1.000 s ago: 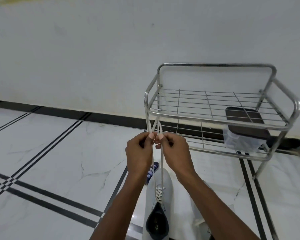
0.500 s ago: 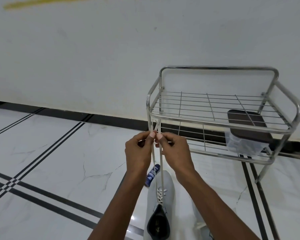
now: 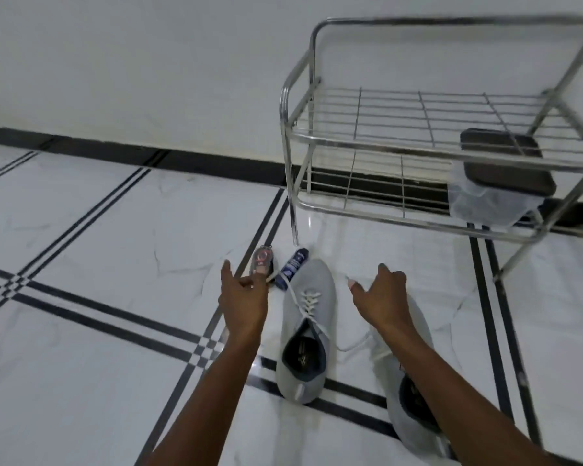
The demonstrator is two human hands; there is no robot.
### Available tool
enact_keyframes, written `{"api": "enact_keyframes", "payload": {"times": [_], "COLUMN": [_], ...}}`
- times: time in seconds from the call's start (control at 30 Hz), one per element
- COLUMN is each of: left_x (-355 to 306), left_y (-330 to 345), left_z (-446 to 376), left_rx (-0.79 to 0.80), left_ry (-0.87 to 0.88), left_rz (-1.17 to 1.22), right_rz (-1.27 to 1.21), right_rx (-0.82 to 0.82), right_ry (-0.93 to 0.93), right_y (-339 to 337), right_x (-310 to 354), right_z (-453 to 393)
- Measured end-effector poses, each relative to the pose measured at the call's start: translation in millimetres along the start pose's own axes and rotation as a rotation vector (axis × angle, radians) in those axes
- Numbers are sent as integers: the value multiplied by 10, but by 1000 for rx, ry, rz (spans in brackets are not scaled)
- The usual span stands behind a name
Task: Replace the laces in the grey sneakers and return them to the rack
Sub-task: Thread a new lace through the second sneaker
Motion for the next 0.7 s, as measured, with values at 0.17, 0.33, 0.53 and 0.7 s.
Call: {"api": "enact_keyframes", "payload": {"times": [0.17, 0.33, 0.53, 0.7], "left_x": [449, 467, 470, 680], "left_y": [420, 799, 657, 661], "left_z": [181, 363, 342, 433], "left_rx": [278, 574, 412, 512], "left_ry": [238, 497, 504, 336], "left_rz": [-305, -563, -701, -844], "right_rz": [105, 12, 23, 117], "right_rx": [303, 297, 224, 346], "right_ry": [-254, -325, -364, -284], "right_y": [692, 856, 790, 882], "right_x": [-146, -192, -259, -362], "right_z": [215, 294, 278, 289]}}
Point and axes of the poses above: each hand's wrist, its own z-axis away from the middle knuckle, its own y-axis out of the palm, x = y × z, the point moved 9 cm from there along -z, towards the middle knuckle, and after that the axes turned 2 degrees about -z, right-handed, at the moved point
